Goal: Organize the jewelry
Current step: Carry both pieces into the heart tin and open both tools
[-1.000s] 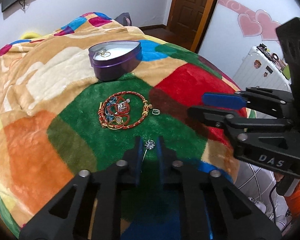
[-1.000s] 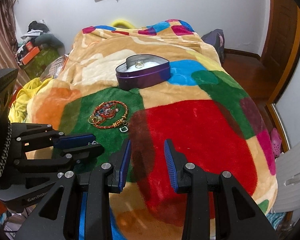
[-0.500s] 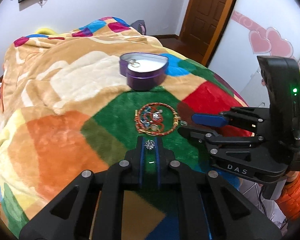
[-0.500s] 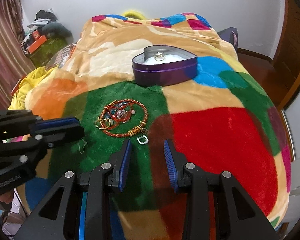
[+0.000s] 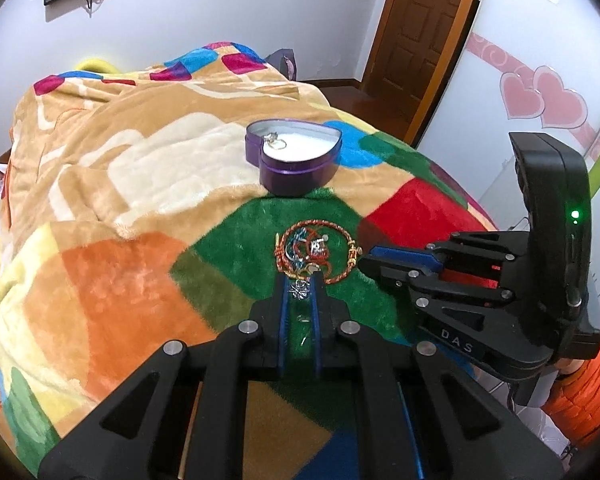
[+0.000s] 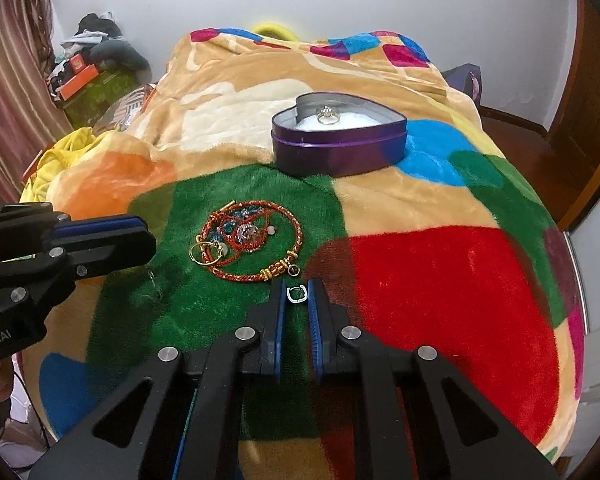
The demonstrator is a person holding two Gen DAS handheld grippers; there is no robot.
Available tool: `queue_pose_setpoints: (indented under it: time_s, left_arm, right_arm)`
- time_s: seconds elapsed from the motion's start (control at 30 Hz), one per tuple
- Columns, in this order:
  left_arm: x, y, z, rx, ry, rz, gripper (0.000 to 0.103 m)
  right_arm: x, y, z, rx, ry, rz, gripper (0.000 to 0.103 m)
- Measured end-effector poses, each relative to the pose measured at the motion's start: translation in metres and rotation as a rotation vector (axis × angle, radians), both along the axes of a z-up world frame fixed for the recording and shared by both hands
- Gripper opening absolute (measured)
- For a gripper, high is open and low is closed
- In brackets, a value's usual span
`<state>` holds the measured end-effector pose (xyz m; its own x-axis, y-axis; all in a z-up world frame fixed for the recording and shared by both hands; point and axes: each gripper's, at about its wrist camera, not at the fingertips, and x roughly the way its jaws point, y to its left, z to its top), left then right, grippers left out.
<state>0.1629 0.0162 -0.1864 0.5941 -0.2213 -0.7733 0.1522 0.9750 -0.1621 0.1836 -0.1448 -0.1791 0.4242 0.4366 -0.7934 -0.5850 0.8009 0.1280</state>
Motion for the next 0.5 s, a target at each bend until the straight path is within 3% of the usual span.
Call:
queue_pose_setpoints:
  time_s: [0.5]
  left_arm:
    - [0.029,0.003,0.046,0.017,-0.109,0.006,0.009]
  right_arm:
    - [0.011,-0.017,0.06,0.075,-0.159,-0.05,0.01]
